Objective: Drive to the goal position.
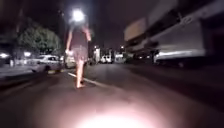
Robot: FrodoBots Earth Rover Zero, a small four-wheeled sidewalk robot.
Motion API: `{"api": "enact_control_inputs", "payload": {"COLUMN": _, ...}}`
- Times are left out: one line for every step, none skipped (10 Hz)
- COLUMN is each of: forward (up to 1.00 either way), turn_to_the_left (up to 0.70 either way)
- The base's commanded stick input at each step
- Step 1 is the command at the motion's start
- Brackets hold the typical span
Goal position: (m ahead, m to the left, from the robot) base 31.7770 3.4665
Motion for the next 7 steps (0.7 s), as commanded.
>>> {"api": "enact_control_inputs", "payload": {"forward": 1.0, "turn_to_the_left": 0.0}}
{"api": "enact_control_inputs", "payload": {"forward": 1.0, "turn_to_the_left": 0.0}}
{"api": "enact_control_inputs", "payload": {"forward": 1.0, "turn_to_the_left": 0.0}}
{"api": "enact_control_inputs", "payload": {"forward": 1.0, "turn_to_the_left": 0.0}}
{"api": "enact_control_inputs", "payload": {"forward": 1.0, "turn_to_the_left": 0.0}}
{"api": "enact_control_inputs", "payload": {"forward": 1.0, "turn_to_the_left": 0.0}}
{"api": "enact_control_inputs", "payload": {"forward": 1.0, "turn_to_the_left": 0.0}}
